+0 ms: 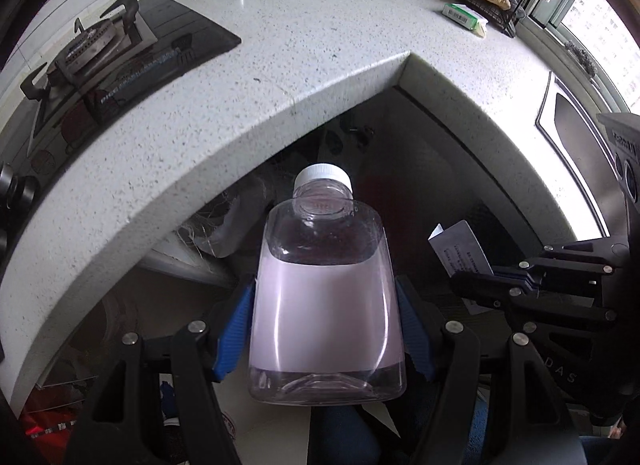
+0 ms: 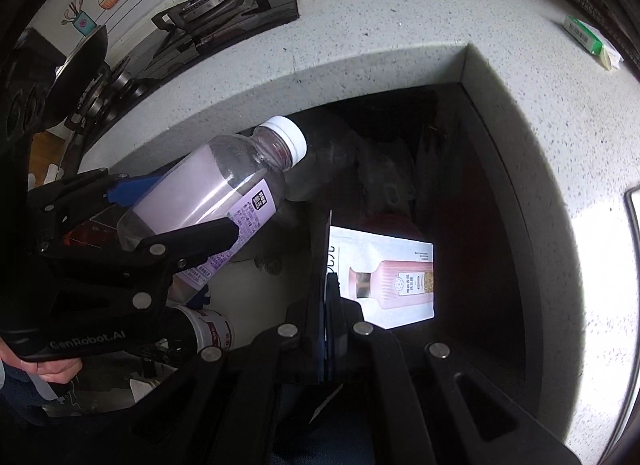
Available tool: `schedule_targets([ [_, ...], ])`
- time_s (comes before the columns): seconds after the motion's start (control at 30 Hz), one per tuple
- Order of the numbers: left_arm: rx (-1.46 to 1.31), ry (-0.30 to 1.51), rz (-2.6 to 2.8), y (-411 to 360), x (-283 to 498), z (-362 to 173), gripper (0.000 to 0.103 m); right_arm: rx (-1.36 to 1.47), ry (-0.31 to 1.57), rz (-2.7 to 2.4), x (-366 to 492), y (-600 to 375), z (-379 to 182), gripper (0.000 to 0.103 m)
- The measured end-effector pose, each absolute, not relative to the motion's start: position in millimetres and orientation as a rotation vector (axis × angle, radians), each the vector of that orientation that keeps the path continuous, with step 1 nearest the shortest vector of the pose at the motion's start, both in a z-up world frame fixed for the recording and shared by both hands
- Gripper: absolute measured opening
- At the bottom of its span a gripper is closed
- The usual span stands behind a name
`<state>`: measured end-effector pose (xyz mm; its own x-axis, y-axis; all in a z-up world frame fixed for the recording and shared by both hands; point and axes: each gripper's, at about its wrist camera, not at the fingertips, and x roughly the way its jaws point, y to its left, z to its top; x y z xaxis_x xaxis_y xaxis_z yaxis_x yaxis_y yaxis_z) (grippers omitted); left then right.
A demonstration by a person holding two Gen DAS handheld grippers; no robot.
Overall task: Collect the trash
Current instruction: 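Carry the bottle and mask sachet down to the red bin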
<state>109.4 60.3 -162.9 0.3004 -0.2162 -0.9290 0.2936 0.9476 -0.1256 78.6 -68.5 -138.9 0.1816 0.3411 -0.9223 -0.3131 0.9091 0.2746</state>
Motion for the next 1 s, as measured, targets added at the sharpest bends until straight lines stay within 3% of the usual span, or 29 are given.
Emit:
schedule_targets([
  [0.77, 0.100, 1.390, -0.392, 29, 151, -366, 0.065, 0.147, 1.413, 0.362, 114, -86, -336, 0.000],
  [1.0, 0.187, 1.375, -0.404, 3, 170, -407, 0.066, 0.205, 1.456, 0.323, 128, -100, -384, 0.000],
])
